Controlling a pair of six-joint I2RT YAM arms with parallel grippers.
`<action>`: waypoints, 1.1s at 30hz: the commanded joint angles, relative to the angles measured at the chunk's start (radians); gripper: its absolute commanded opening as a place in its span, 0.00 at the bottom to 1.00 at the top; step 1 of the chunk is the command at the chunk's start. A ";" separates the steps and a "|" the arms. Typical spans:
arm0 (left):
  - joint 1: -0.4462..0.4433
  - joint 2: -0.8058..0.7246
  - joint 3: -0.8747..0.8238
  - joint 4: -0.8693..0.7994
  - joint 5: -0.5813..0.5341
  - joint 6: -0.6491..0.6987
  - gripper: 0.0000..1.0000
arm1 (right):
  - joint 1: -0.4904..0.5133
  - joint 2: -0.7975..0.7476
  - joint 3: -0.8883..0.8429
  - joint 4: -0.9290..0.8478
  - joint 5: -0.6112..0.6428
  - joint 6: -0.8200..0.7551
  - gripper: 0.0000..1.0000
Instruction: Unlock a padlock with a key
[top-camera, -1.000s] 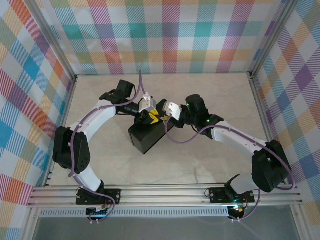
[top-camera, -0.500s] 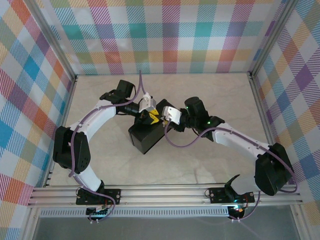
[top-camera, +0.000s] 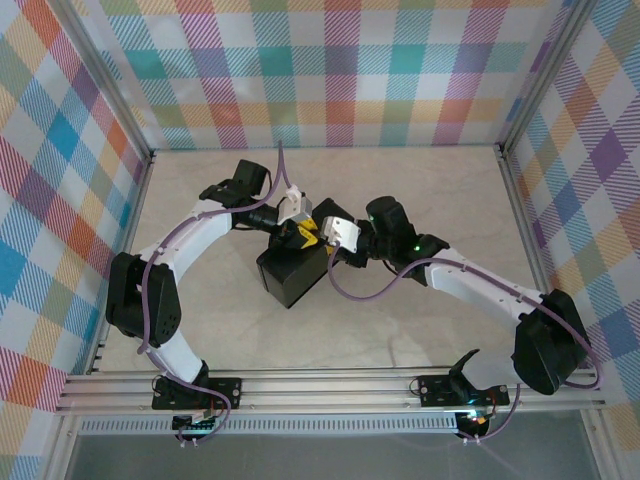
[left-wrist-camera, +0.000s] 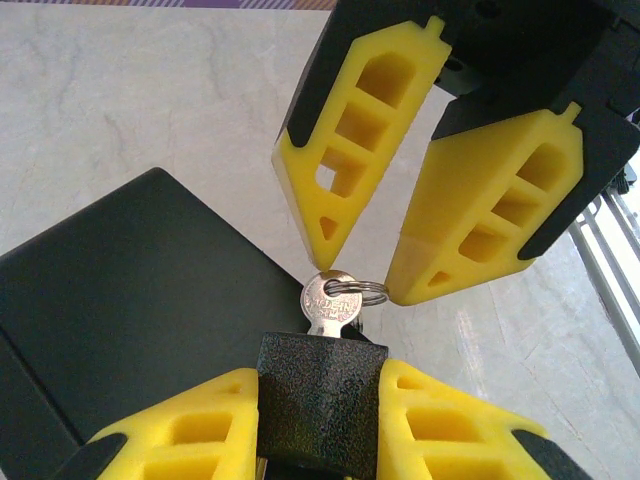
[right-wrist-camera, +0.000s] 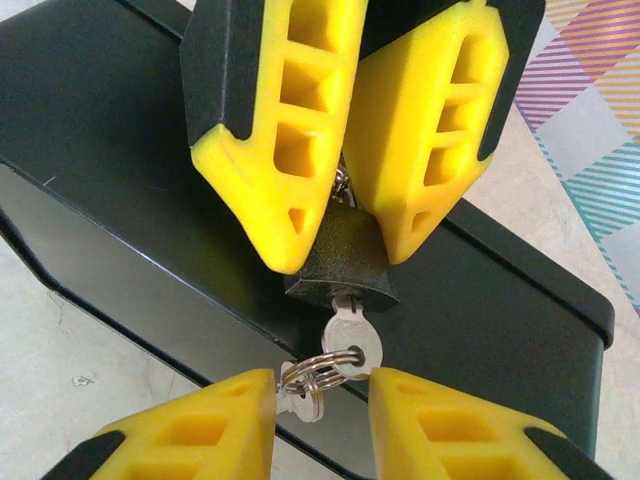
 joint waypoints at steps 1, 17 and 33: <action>0.006 0.018 -0.006 -0.065 0.012 0.003 0.08 | 0.015 0.021 0.039 0.011 -0.024 0.003 0.30; 0.006 0.008 -0.017 -0.083 0.043 0.017 0.08 | 0.036 0.042 0.078 0.030 -0.039 0.029 0.24; 0.002 0.017 0.018 -0.218 0.096 0.122 0.08 | 0.046 0.079 0.081 0.100 0.034 0.018 0.24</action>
